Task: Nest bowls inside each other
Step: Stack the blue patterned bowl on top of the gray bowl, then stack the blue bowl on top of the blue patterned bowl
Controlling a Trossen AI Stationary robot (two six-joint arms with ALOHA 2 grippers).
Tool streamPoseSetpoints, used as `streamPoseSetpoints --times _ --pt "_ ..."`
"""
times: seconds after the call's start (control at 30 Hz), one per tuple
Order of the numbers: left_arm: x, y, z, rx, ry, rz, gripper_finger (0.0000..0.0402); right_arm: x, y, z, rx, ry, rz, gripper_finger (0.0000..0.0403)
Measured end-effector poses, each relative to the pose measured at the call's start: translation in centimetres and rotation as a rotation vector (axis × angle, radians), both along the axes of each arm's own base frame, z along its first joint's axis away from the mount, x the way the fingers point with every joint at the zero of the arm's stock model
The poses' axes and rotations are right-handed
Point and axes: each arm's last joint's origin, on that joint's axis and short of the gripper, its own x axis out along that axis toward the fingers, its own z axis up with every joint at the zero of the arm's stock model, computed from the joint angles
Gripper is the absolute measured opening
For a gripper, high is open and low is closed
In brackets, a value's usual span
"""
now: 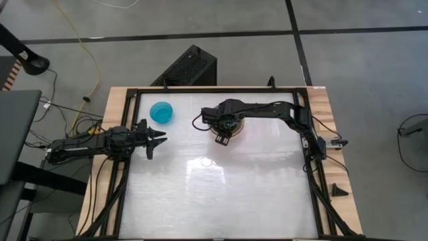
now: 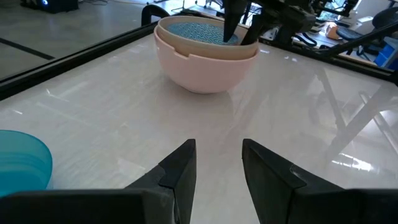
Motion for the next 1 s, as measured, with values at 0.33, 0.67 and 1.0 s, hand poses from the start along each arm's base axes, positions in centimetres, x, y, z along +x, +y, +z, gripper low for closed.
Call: streamPoseSetpoints --times 0.33,0.67,1.0 --pt "0.0 0.0 0.0 0.0 0.0 0.0 0.0119 -0.4 0.0 0.0 -0.015 0.05 0.017 0.0192" --pt "0.0 0.0 0.0 0.0 0.0 0.0 0.0119 -0.2 -0.1 3.6 -0.127 0.007 0.035 0.0192" --pt "0.0 0.0 0.0 0.0 0.0 0.0 0.0119 0.8 -0.1 6.6 -0.141 -0.157 0.045 0.0191"
